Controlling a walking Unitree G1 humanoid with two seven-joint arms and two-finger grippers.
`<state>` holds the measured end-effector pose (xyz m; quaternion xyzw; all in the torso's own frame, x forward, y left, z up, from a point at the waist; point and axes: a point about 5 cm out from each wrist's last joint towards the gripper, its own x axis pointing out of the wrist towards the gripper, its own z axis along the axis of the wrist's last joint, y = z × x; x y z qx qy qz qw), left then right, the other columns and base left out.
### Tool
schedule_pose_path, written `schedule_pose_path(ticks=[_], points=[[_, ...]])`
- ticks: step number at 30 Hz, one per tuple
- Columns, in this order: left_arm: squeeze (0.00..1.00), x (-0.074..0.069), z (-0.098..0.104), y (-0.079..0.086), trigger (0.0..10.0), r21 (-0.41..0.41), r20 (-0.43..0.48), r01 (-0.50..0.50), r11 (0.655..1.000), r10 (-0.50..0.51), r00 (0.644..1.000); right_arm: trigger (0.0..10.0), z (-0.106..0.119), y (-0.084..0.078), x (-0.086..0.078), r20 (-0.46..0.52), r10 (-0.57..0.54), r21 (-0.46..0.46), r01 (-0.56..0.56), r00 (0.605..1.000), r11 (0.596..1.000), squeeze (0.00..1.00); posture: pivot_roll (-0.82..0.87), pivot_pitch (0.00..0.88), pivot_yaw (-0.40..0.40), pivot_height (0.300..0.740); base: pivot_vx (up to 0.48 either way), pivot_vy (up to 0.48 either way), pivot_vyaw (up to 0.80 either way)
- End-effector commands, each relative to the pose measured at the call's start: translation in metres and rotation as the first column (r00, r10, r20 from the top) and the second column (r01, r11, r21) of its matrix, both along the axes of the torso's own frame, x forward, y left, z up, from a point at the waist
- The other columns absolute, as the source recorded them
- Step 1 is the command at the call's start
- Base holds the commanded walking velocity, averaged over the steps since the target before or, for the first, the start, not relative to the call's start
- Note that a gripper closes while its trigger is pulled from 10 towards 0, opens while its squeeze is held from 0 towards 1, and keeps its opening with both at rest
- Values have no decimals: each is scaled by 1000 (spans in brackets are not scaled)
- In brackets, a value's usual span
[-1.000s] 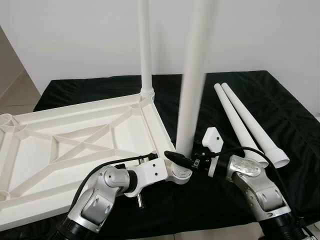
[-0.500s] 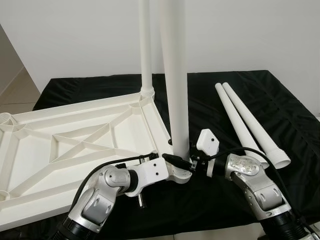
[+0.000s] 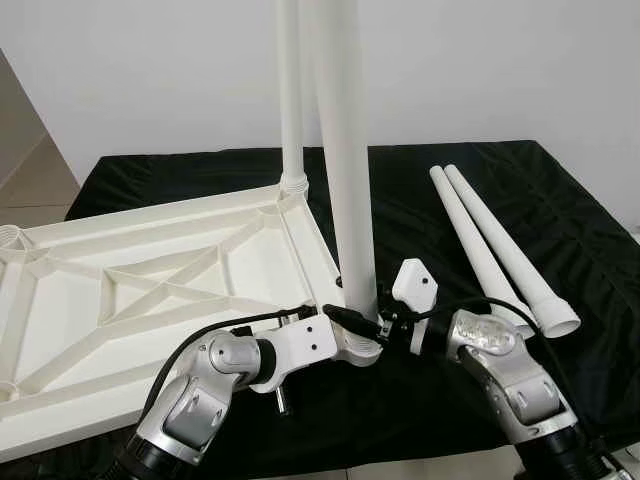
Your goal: Building children table
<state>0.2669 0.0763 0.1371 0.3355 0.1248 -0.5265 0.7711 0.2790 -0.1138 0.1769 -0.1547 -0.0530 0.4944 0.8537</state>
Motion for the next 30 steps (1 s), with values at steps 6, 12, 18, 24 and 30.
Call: schedule_pose_path(ticks=[6, 12, 18, 24, 30], points=[[0, 3, -13, 9, 10000, 34, 41, -129, 991, 128, 991, 10000, -27, -22, 4, -106, -162, -49, 157, 981, 986, 0, -152, 105, 65, 740, 0, 0, 0], [0, 3, -12, 9, 10000, 33, 42, -127, 991, 126, 991, 10000, -31, -28, 8, -116, -261, -11, 261, 958, 965, 0, -151, 106, 66, 740, 0, 0, 0], [0, 3, -12, 9, 10000, 35, 42, -126, 991, 124, 991, 10000, -31, -25, 7, -117, -283, 17, 287, 952, 958, 0, -151, 106, 66, 740, 0, 0, 0], [0, 3, -12, 9, 10000, 36, 42, -125, 991, 123, 991, 10000, -32, -28, 11, -110, -352, 26, 357, 930, 934, 0, -150, 110, 71, 740, 0, 0, 0], [0, 2, -11, 10, 10000, 35, 42, -127, 991, 126, 991, 10000, -34, -28, 10, -104, -362, 30, 367, 926, 930, 0, -150, 110, 69, 740, 0, 0, 0]])
